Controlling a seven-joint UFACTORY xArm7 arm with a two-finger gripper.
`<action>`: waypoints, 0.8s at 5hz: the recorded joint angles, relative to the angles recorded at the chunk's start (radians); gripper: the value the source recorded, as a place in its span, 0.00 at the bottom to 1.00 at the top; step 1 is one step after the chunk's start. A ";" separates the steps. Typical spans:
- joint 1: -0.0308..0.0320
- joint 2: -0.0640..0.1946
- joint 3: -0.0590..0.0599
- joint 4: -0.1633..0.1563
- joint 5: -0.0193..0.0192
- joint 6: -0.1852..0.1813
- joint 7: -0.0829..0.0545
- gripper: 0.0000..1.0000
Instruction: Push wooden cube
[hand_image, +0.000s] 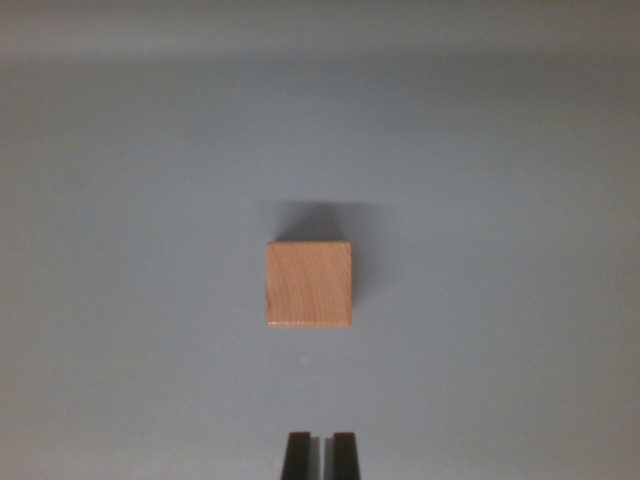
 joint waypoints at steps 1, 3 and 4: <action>0.0000 0.000 0.000 0.000 0.0000 0.000 0.000 0.00; -0.0006 0.011 0.001 -0.035 -0.0002 -0.047 0.001 0.00; -0.0011 0.022 0.001 -0.070 -0.0004 -0.092 0.003 0.00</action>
